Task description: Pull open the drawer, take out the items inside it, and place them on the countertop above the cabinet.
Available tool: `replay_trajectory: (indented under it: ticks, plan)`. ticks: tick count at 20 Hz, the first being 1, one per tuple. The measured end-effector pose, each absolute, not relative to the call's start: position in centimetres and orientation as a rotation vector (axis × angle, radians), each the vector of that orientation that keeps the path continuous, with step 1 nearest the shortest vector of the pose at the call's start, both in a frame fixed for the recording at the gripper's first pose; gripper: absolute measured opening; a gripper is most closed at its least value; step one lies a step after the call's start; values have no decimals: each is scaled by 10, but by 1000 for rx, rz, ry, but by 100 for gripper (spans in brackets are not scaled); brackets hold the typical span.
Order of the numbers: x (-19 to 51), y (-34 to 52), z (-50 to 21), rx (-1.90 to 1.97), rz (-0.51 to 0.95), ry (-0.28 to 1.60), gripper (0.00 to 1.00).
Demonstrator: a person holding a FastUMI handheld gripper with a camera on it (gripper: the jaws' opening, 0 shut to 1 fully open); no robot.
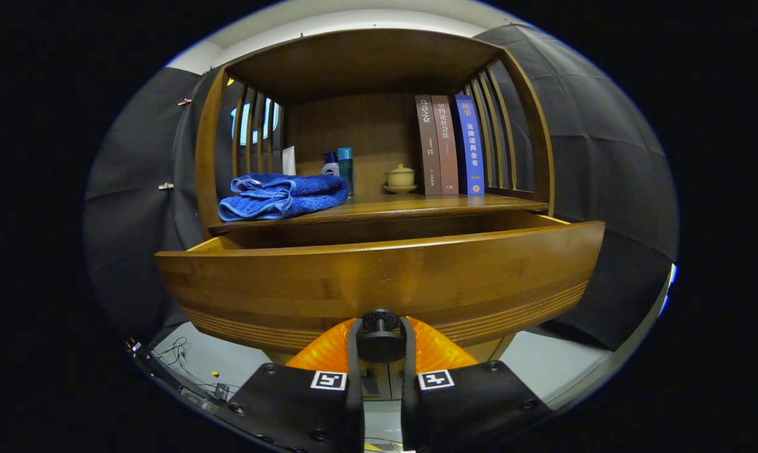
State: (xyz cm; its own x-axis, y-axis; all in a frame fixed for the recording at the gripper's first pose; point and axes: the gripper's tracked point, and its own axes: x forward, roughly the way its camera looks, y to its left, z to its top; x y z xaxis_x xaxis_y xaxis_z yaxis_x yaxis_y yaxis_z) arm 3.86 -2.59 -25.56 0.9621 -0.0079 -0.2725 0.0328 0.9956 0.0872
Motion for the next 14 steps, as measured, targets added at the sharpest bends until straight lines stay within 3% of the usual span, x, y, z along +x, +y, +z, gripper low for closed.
replay_trajectory:
  ticks: [12, 14]
  plan:
    - [7, -27, -261, 69, -27, 288, 27]
    - [5, -28, -264, 54, -25, 305, 37]
